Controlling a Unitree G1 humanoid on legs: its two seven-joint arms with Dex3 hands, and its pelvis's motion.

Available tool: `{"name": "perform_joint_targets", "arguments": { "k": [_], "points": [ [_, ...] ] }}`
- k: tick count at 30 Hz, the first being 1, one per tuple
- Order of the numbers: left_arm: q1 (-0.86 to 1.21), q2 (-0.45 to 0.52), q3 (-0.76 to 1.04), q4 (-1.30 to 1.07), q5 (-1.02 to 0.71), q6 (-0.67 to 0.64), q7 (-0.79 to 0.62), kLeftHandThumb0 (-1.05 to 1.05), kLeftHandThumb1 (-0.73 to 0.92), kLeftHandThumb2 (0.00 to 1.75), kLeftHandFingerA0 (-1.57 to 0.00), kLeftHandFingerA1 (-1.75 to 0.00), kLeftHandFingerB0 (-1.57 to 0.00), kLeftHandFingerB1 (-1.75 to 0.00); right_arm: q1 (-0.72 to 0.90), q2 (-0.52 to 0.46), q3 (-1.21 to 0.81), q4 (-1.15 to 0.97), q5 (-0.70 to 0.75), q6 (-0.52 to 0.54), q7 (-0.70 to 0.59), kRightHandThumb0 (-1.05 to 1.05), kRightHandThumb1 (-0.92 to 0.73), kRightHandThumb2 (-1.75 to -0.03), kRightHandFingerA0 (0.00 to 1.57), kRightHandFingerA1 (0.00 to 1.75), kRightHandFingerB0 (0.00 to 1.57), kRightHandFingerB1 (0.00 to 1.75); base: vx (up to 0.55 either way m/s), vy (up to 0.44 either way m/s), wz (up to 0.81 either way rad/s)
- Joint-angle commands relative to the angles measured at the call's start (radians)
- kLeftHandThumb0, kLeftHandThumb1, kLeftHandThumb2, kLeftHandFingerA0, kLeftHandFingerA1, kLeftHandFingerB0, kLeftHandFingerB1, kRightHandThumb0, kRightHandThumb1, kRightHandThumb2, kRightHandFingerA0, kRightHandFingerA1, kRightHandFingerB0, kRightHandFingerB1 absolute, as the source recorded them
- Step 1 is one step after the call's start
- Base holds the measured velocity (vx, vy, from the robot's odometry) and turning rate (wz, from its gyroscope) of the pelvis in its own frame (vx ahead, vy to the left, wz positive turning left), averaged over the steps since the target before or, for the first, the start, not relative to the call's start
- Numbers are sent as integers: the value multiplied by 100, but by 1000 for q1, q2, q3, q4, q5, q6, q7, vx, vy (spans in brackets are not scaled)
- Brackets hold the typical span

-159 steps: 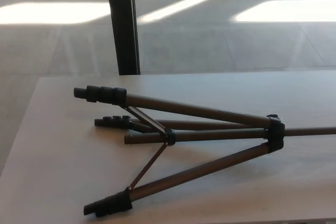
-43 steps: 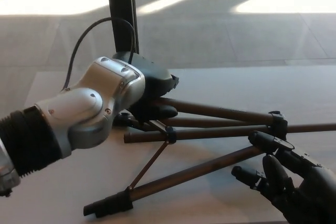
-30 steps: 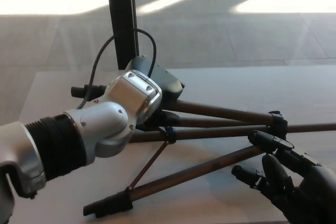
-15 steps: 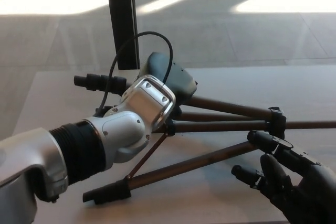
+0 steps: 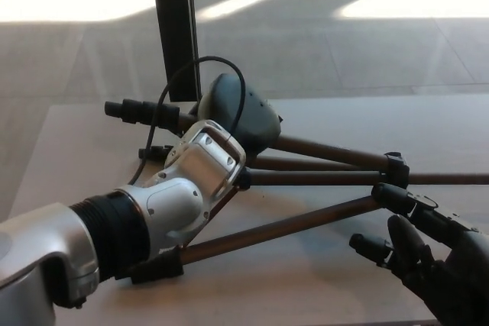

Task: Use both hands of the robot to pick up the tripod lying in the middle of the desk and make it stand upright on the desk

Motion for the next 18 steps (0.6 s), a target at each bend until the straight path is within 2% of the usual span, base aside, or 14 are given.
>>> {"name": "perform_joint_targets", "arguments": {
  "k": [1, 3, 4, 5, 6, 7, 8, 10, 11, 12, 15, 16, 17, 18],
  "points": [
    [58, 16, 74, 3, 83, -79, 70, -39, 66, 68, -92, -145, -84, -107, -20, -14, -11, -12, -13, 54, -47, -58, -63, -60, 56, 65, 59, 41, 0, 0, 0],
    [91, -12, 162, 8, 27, -77, 80, -39, 71, 71, -91, -147, -85, -112, -19, -7, -5, -13, -16, 56, -54, -57, -64, -60, 56, 65, 58, 41, 0, 0, 0],
    [92, -22, 170, 19, 51, -65, 67, -50, 78, 69, -89, -154, -82, -119, -20, -7, -4, -17, -15, 80, -66, -57, -64, -60, 57, 64, 60, 41, 0, 0, 0],
    [103, -30, 203, 20, 40, -68, 68, -57, 76, 69, -91, -157, -81, -122, -21, 3, -5, -26, -9, 113, -90, -56, -63, -60, 59, 63, 61, 40, 0, 0, 0],
    [108, -37, 236, 17, 20, -67, 47, -56, 55, 101, -115, -134, -80, -100, -19, 15, 1, -32, -10, 136, -108, -54, -64, -60, 62, 65, 63, 41, 0, 0, 0],
    [110, -41, 245, 21, 27, -72, 46, -56, 55, 101, -115, -134, -80, -100, -23, 14, -1, -30, -9, 139, -109, -54, -64, -60, 62, 65, 63, 41, 0, 0, 0],
    [110, -43, 269, 30, 25, -96, 50, -54, 73, 62, -90, -165, -76, -124, -31, 28, 0, -31, -6, 168, -128, -53, -64, -60, 63, 67, 65, 42, 0, 0, 0],
    [98, -27, 329, 21, -7, -152, 63, -43, 71, 64, -87, -174, -75, -119, -40, 84, 23, 1, 11, 263, -168, -53, -64, -59, 63, 70, 62, 44, 0, 0, 0],
    [95, -26, 349, 29, -16, -180, 91, -44, 74, 65, -88, -175, -80, -134, -43, 109, 27, 19, 17, 288, -178, -52, -64, -59, 62, 71, 61, 48, 0, 0, 0],
    [92, -36, 365, 33, -22, -171, 75, -41, 80, 64, -88, -173, -75, -138, -16, 158, 29, 30, 27, 273, -190, -48, -63, -59, 59, 72, 61, 51, 0, 0, 0],
    [63, -29, 380, 38, -11, -211, 45, -34, 72, 67, -87, -173, -77, -133, -35, 276, 22, 99, 13, 339, -259, -49, -62, -59, 63, 77, 69, 60, 0, 0, 0],
    [58, -28, 386, 37, -16, -224, 32, -33, 69, 68, -86, -171, -79, -126, -33, 287, 30, 118, 8, 340, -257, -49, -61, -59, 65, 80, 73, 61, 0, 0, 0],
    [52, -27, 402, 31, -29, -239, 19, -28, 60, 61, -88, -169, -81, -98, -25, 299, 62, 153, -11, 328, -245, -52, -65, -59, 61, 84, 59, 57, 0, 0, 0],
    [51, -27, 419, 26, -37, -245, 16, -28, 60, 61, -88, -169, -81, -98, -16, 305, 94, 184, -19, 311, -226, -52, -65, -59, 61, 84, 59, 57, 0, 0, 0]
  ]
}}
